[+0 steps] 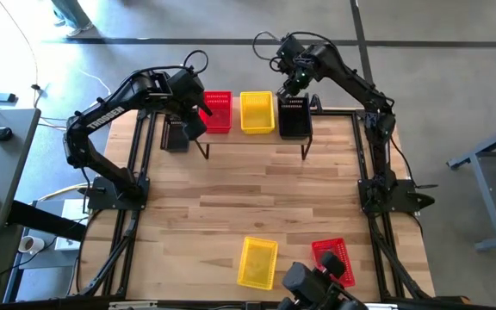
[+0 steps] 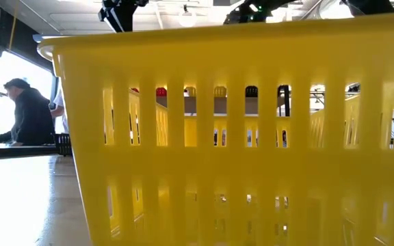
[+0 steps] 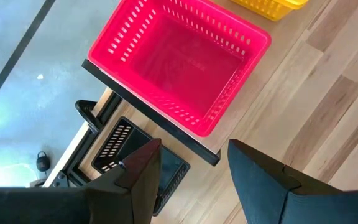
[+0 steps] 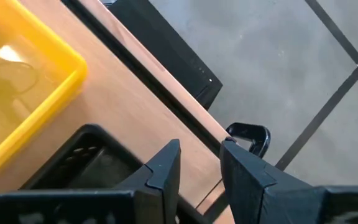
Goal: Stack baskets on shelf by color
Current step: Adjust the shelf
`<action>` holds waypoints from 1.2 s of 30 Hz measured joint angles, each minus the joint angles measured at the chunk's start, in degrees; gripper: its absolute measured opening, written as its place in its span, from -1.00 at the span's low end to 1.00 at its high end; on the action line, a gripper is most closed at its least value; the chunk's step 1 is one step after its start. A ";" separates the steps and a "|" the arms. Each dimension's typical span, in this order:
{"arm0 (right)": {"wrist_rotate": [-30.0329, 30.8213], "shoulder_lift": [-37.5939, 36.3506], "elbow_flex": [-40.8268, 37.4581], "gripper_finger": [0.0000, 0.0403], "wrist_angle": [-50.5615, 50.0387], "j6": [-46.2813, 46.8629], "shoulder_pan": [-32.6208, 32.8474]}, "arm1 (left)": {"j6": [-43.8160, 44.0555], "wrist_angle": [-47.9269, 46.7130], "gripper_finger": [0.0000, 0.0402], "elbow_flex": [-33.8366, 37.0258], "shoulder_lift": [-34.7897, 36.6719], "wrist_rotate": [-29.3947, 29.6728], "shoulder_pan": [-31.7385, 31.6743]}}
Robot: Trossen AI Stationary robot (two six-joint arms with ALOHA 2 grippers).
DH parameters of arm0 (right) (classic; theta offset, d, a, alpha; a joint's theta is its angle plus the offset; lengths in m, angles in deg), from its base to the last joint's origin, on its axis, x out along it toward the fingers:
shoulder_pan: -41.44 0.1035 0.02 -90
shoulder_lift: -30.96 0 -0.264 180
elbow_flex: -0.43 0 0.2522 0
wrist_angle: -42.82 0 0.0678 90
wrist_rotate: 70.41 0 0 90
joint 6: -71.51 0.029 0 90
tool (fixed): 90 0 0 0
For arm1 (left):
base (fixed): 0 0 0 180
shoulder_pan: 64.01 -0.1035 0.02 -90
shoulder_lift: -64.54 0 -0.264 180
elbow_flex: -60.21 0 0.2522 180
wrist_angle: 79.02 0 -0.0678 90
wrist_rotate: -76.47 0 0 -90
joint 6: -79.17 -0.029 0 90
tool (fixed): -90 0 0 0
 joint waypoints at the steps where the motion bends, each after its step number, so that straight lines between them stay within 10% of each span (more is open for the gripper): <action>1: -0.19 0.00 0.96 -0.51 -0.78 0.00 0.02 | 0.00 -0.43 -0.12 0.01 0.00 0.00 0.00; 12: -0.29 -4.38 4.53 -0.51 -7.05 0.61 2.74 | -1.34 -5.42 -0.12 1.42 2.07 -2.05 -0.01; 36: -0.17 -14.97 4.42 -0.51 -11.17 18.81 18.91 | -2.26 0.24 -0.12 33.15 16.39 -8.90 0.00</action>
